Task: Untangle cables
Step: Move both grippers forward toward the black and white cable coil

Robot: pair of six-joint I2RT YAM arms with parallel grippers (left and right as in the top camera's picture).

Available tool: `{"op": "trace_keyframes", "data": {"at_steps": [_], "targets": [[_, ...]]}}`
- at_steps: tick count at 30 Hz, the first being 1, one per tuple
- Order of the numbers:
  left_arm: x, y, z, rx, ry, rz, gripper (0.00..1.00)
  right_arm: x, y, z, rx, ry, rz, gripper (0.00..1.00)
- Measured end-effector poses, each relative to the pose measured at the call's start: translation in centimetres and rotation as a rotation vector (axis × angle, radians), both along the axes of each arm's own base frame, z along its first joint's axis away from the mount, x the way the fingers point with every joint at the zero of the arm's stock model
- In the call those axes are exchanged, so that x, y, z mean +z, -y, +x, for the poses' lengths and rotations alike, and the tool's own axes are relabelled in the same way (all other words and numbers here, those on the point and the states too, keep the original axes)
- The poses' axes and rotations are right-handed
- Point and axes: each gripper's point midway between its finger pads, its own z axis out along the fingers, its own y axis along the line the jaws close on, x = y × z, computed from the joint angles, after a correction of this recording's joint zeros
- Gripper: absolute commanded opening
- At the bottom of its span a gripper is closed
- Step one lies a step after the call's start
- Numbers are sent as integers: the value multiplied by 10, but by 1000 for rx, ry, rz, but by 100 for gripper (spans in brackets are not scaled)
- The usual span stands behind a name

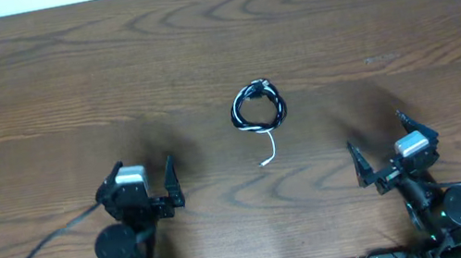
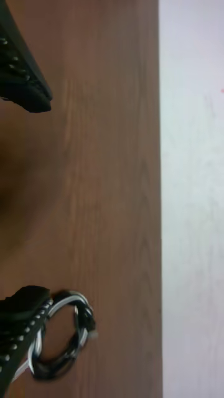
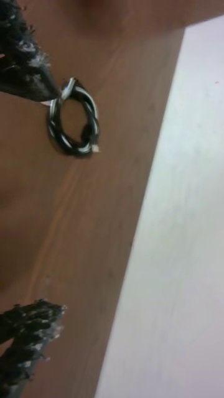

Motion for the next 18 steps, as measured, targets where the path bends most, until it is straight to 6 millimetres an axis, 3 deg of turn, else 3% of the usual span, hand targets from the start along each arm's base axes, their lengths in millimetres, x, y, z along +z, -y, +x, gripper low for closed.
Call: {"op": "trace_keyframes", "data": {"at_steps": [4, 8, 15, 18], "targets": [[44, 13, 18, -64, -65, -8, 95, 26, 0, -8, 4, -71, 5, 99], [58, 28, 42, -135, -183, -24, 95, 41, 0, -11, 5, -207, -6, 99], [54, 50, 79, -187, -458, -135, 95, 69, -14, 0, 57, -505, 1, 99], [46, 69, 84, -233, -572, -142, 95, 72, -27, 10, 109, -642, 12, 99]]}}
